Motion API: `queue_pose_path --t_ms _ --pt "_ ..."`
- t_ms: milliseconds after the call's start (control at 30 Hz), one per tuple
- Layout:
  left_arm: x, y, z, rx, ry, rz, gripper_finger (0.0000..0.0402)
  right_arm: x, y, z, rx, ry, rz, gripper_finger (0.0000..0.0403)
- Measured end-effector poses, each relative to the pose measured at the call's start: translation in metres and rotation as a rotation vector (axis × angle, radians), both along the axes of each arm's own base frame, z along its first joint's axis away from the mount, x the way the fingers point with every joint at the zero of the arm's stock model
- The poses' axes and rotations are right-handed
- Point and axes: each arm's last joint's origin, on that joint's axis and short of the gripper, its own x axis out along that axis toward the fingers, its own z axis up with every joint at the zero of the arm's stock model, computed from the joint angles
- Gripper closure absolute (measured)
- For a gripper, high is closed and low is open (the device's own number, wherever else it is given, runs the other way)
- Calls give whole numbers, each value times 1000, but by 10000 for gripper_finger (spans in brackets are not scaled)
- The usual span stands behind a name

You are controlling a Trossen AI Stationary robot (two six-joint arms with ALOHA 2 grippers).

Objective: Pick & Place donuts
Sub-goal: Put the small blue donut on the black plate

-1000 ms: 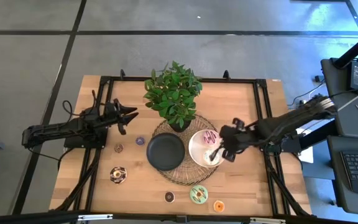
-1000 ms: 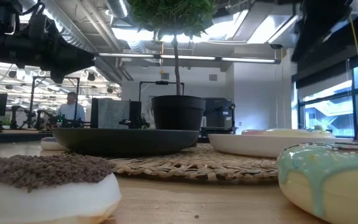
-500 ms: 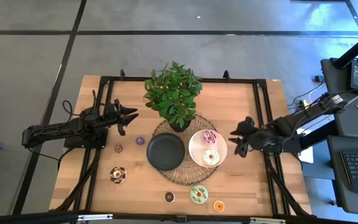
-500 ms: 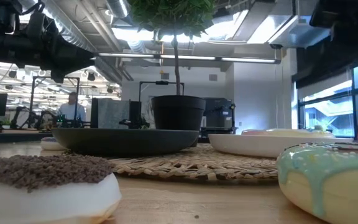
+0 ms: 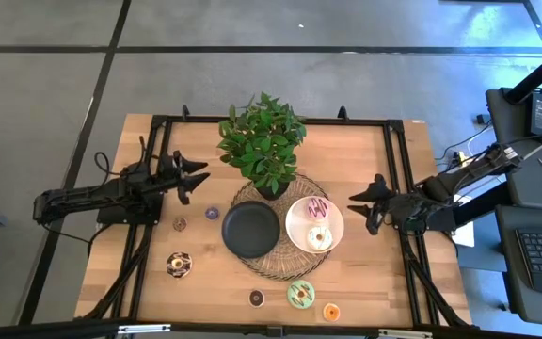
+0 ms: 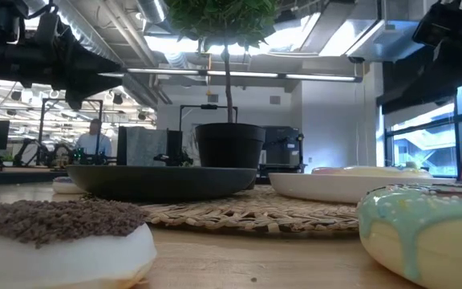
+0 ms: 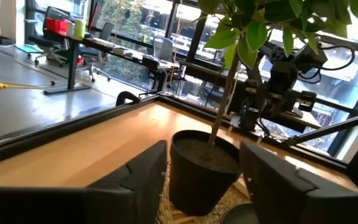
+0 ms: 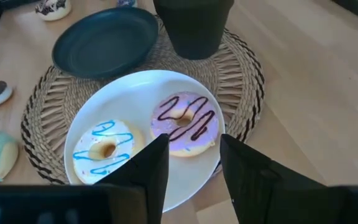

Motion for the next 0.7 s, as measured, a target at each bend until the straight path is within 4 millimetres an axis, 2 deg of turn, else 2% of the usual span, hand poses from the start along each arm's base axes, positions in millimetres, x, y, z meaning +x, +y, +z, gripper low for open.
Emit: queue_pose_path --t_ms 200,400,700 --pt "1 -2 0 -53 -17 -71 146 -1 0 -1 -2 1 0 257" --pt "1 -2 2 -140 -23 -86 140 -1 -1 -1 -18 -6 -19 257" --pt "13 -8 -3 -355 328 -94 163 -1 -1 -1 -22 -8 -25 257"
